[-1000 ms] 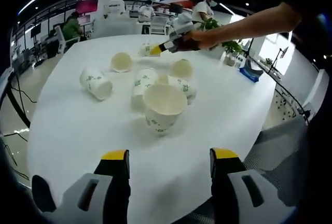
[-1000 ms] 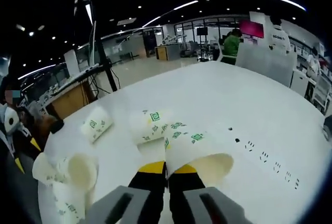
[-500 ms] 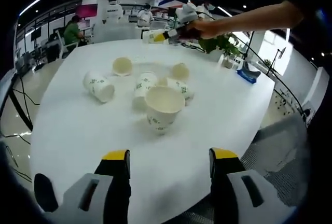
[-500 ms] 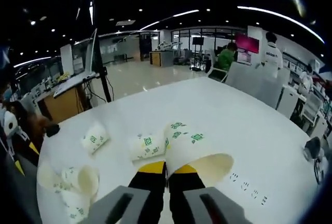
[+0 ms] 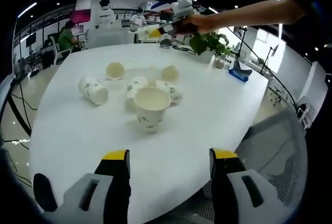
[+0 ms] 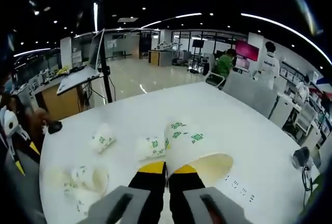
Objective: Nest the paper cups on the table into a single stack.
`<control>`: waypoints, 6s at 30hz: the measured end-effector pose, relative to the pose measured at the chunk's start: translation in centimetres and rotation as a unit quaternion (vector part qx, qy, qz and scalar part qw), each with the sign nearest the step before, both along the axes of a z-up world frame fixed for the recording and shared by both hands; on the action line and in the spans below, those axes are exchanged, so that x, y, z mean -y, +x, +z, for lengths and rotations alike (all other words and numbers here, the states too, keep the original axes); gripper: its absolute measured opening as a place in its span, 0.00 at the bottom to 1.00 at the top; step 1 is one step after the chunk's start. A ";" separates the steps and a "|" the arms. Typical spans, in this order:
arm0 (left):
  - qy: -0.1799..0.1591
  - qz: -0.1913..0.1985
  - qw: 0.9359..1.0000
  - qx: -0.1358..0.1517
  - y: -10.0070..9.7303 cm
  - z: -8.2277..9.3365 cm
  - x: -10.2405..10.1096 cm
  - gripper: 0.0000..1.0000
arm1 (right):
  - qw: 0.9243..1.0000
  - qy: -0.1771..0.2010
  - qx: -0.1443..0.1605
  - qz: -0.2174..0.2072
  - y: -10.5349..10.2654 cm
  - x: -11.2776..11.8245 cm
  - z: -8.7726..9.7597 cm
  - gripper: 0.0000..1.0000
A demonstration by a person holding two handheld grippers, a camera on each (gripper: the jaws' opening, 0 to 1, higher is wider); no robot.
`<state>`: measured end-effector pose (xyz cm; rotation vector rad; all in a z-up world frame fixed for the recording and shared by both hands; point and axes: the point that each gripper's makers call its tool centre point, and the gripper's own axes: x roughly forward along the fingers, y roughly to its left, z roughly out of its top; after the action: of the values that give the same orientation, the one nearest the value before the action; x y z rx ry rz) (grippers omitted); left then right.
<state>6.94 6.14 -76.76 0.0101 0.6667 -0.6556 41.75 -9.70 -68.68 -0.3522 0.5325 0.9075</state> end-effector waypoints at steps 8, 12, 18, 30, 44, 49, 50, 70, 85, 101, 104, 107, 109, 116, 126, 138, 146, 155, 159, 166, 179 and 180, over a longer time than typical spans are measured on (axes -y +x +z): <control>-0.006 -0.001 1.000 0.015 0.4 1.5 0.2 0.61 | 0.999 -0.035 0.004 0.025 -2.8 -0.6 0.9 0.00; -0.009 0.002 1.000 0.017 0.5 1.5 0.2 0.61 | 0.997 -0.053 0.002 0.047 -4.0 -1.2 1.2 0.00; -0.018 0.013 0.999 0.024 0.7 1.8 -0.2 0.61 | 0.995 -0.064 -0.003 0.077 -6.2 -3.0 2.1 0.00; -0.024 0.039 0.998 0.033 1.5 2.1 -1.0 0.63 | 0.977 -0.114 -0.029 0.177 -12.2 -6.5 1.5 0.00; -0.034 0.051 0.997 0.040 2.3 2.6 -1.4 0.63 | 0.922 -0.213 -0.042 0.320 -20.8 -8.6 -1.3 0.00; -0.033 0.056 0.997 0.044 2.7 2.9 -1.8 0.63 | 0.904 -0.237 -0.048 0.354 -23.2 -9.0 -2.1 0.00; -0.034 0.055 0.997 0.044 2.7 2.9 -1.8 0.63 | 0.901 -0.242 -0.049 0.357 -23.5 -9.0 -2.3 0.00; -0.037 0.068 0.996 0.046 2.5 3.2 -2.1 0.63 | 0.847 -0.327 -0.062 0.414 -27.3 -8.7 -5.7 0.00; -0.040 0.062 0.996 0.045 2.9 3.2 -1.5 0.63 | 0.848 -0.326 -0.084 0.409 -26.9 -8.6 -7.0 0.00; -0.038 0.061 0.997 0.042 3.1 2.8 -1.5 0.63 | 0.850 -0.322 -0.091 0.407 -27.2 -8.9 -7.2 0.00; -0.038 0.061 0.997 0.041 3.1 2.6 -1.6 0.63 | 0.852 -0.318 -0.092 0.406 -27.2 -9.1 -7.2 0.00; -0.039 0.060 0.997 0.040 3.1 2.6 -1.5 0.63 | 0.852 -0.316 -0.093 0.407 -27.3 -9.1 -7.3 0.00; -0.039 0.059 0.997 0.040 3.0 2.7 -1.5 0.63 | 0.852 -0.315 -0.094 0.407 -27.3 -9.2 -7.4 0.00; -0.038 0.059 0.997 0.038 3.0 2.5 -1.6 0.63 | 0.861 -0.302 -0.097 0.398 -27.1 -9.5 -7.2 0.01; -0.039 0.061 0.997 0.035 3.1 2.2 -1.7 0.63 | 0.884 -0.276 -0.101 0.363 -26.1 -9.8 -7.0 0.14; -0.035 0.062 0.997 0.031 3.2 1.6 -2.1 0.63 | 0.946 -0.180 -0.095 0.254 -22.3 -11.6 -4.5 0.30; -0.028 0.051 0.998 0.026 2.8 1.2 -2.1 0.65 | 0.968 -0.167 -0.058 0.180 -18.6 -11.7 -4.0 0.45; -0.023 0.048 0.998 0.021 2.6 0.8 -2.2 0.66 | 0.984 -0.161 -0.034 0.065 -13.0 -11.7 -4.9 0.52; -0.024 0.045 0.999 0.015 2.6 0.8 -2.0 0.66 | 0.990 -0.132 -0.044 -0.016 -10.3 -11.6 -5.8 0.55; -0.028 0.046 0.999 0.006 2.5 0.6 -2.1 0.66 | 0.986 -0.090 -0.031 -0.139 -6.9 -10.4 -7.1 0.59; -0.028 0.058 0.998 -0.012 3.0 -0.5 -3.4 0.66 | 0.964 -0.005 -0.052 -0.260 -1.6 -8.0 -10.8 0.59; -0.027 0.058 0.998 -0.013 3.0 -0.5 -3.4 0.66 | 0.965 -0.001 -0.051 -0.258 -1.8 -8.4 -10.6 0.59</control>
<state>9.96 9.59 -77.27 -0.0876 0.6692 -0.5626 39.96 -1.27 -79.32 -0.1540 0.6807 0.4200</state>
